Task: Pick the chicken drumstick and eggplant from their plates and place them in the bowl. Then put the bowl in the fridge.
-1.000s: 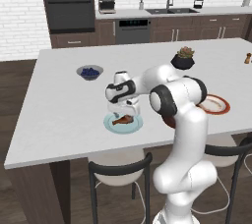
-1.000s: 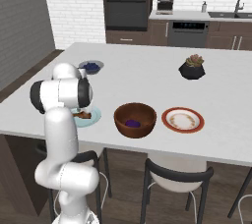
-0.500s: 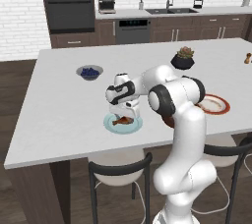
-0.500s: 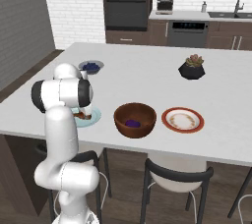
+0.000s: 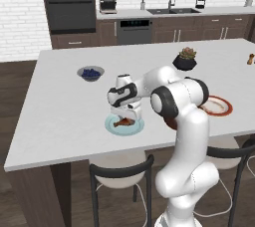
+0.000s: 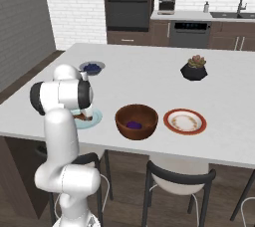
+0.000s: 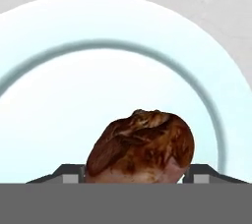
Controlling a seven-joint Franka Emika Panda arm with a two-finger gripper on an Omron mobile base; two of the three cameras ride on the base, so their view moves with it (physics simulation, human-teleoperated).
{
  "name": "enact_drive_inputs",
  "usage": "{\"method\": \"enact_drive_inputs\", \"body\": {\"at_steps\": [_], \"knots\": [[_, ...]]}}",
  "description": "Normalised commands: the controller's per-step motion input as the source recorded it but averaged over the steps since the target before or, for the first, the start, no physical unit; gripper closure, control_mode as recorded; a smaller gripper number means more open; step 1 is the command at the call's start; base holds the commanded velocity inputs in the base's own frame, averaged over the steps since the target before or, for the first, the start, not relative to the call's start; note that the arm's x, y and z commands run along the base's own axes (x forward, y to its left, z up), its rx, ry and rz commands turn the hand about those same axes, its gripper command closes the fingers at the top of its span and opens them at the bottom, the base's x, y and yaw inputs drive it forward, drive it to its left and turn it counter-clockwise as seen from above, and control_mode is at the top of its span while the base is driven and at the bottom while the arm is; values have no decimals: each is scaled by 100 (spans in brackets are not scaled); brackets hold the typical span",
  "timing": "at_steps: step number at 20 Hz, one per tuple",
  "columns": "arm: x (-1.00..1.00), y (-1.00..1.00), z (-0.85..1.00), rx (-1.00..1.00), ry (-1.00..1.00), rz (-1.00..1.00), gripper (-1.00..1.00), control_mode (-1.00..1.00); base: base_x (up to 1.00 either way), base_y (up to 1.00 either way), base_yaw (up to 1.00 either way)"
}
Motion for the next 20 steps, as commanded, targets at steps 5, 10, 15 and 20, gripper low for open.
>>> {"method": "enact_drive_inputs", "body": {"at_steps": [5, 10, 15, 20], "knots": [[-3, 0, 52, 0, -13, 0, 100, -100, 0, 0, 0], [-41, -62, 100, 2, -18, -2, 100, -100, 0, 0, 0], [-56, -76, 93, 0, -16, -1, 100, -100, 0, 0, 0], [-63, -100, 63, 11, -24, 0, 100, -100, 0, 0, 0]]}}
